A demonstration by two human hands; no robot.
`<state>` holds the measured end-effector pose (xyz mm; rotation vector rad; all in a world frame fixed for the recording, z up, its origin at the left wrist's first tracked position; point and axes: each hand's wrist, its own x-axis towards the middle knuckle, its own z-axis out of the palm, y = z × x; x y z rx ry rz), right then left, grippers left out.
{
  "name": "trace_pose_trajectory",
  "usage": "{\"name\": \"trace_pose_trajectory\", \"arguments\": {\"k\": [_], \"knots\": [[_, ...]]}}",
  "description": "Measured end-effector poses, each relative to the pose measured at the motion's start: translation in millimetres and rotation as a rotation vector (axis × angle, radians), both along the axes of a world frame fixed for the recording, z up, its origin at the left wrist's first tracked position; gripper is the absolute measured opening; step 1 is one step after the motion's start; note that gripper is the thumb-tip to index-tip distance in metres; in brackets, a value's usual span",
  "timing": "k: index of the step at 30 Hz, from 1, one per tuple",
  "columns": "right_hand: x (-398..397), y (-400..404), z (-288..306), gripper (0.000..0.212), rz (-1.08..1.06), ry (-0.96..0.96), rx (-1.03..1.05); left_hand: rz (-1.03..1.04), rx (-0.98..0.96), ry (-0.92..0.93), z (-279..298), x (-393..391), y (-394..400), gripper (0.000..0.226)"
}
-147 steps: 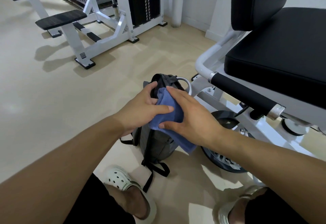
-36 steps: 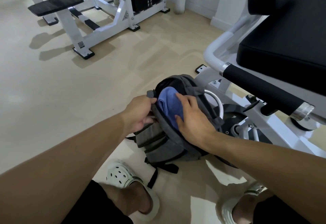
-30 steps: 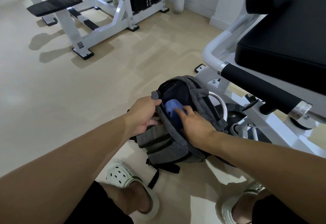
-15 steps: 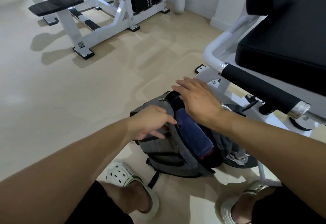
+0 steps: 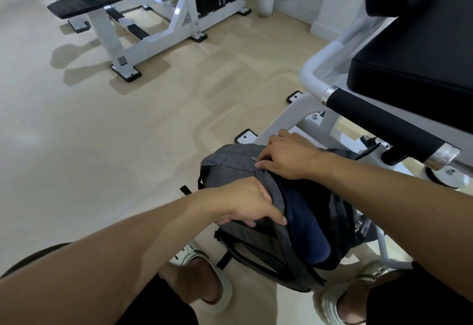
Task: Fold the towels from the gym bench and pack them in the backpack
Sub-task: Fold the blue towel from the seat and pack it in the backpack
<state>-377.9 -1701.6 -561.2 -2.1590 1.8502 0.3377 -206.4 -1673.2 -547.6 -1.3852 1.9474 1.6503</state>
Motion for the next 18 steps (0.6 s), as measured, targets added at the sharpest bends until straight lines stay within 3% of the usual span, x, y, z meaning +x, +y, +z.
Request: {"name": "trace_pose_trajectory", "arguments": {"k": [5, 11, 18], "knots": [[3.2, -3.7, -2.8, 0.018, 0.024, -0.061, -0.008, -0.01, 0.003, -0.007, 0.5, -5.2, -2.3, 0.049], [5.6, 1.2, -13.0, 0.013, 0.174, 0.102, -0.083, -0.043, 0.032, -0.024, -0.9, -6.7, 3.3, 0.052], [6.4, -1.1, 7.3, 0.012, 0.024, -0.183, -0.178, 0.063, -0.013, 0.055, 1.5, -5.3, -4.0, 0.041]]}}
